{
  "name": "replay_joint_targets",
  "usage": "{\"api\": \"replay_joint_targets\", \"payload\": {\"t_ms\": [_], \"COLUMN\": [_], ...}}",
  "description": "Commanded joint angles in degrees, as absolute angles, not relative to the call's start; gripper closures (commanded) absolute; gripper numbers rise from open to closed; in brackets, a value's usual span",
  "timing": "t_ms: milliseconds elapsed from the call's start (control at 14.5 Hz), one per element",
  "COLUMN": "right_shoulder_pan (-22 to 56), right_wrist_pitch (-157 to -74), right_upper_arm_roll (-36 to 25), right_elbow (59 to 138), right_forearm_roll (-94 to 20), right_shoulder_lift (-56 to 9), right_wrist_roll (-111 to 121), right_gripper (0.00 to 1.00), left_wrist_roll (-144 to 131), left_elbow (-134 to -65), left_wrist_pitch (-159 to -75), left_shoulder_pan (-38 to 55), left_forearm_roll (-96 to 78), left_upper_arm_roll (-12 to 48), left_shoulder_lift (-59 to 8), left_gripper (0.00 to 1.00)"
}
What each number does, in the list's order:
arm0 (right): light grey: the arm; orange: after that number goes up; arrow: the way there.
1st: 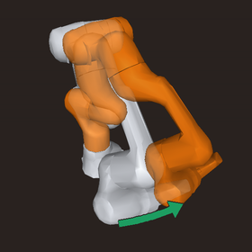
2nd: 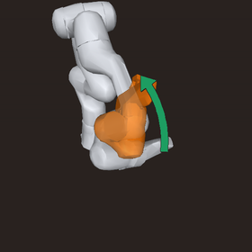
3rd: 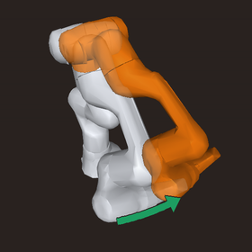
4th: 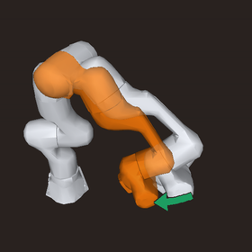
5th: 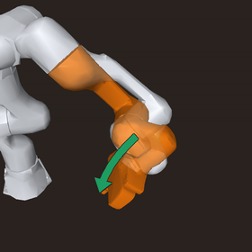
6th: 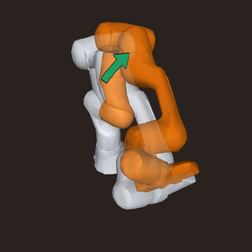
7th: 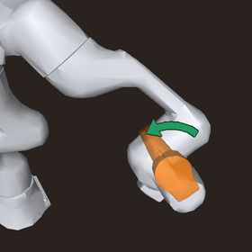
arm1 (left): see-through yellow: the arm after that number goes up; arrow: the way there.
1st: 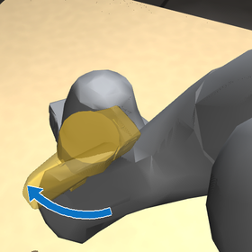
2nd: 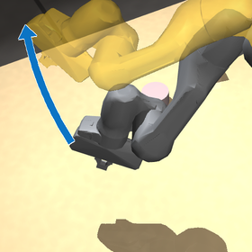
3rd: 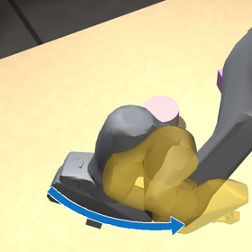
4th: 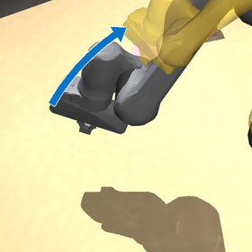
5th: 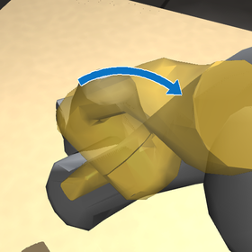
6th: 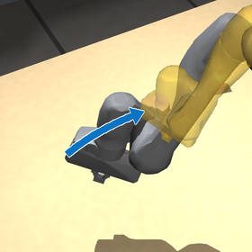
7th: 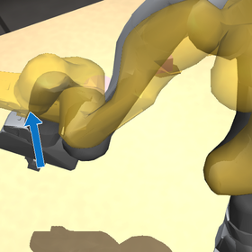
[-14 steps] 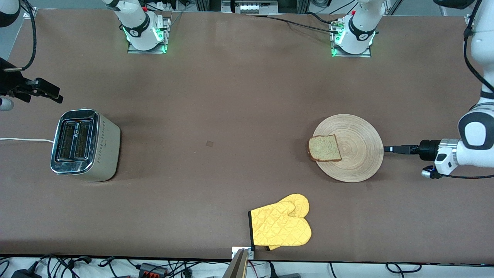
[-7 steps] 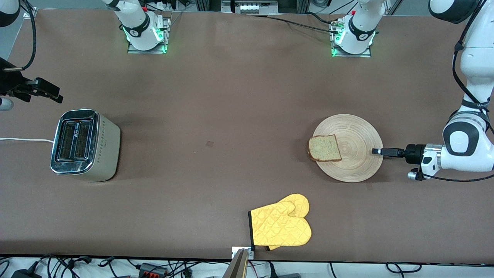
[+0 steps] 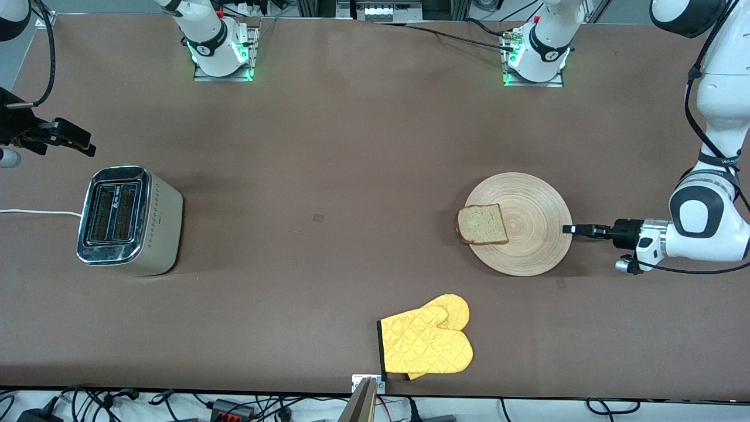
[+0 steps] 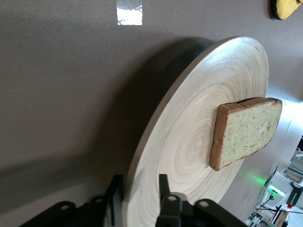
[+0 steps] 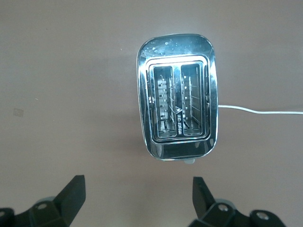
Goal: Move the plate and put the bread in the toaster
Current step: 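Push the wooden plate rim with the left gripper toward the toaster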
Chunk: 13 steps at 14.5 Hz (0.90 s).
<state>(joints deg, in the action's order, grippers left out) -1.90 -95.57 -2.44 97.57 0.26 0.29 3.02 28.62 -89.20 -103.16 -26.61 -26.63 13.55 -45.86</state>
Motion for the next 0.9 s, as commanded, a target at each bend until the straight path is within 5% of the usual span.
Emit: {"api": "replay_joint_targets", "payload": {"t_ms": [0,828], "right_shoulder_pan": [-1.76,-1.67], "right_wrist_pitch": [-95.62,-96.15], "right_upper_arm_roll": [-2.37,-2.29], "right_elbow": [99.05,98.96], "right_forearm_roll": [0.09,0.09], "right_shoulder_lift": [1.49,0.27], "right_wrist_roll": [2.64,2.55], "right_gripper": [0.0,0.0], "left_wrist_roll": [33.56,32.52], "left_elbow": [-87.45,-87.36], "left_wrist_pitch": [-100.82,-99.14], "left_shoulder_pan": [-26.55,-11.98], "left_forearm_roll": [-32.49,-57.19], "left_upper_arm_roll": [13.98,13.97], "left_shoulder_lift": [-46.49,-48.6], "left_gripper": [0.98,1.0]}}
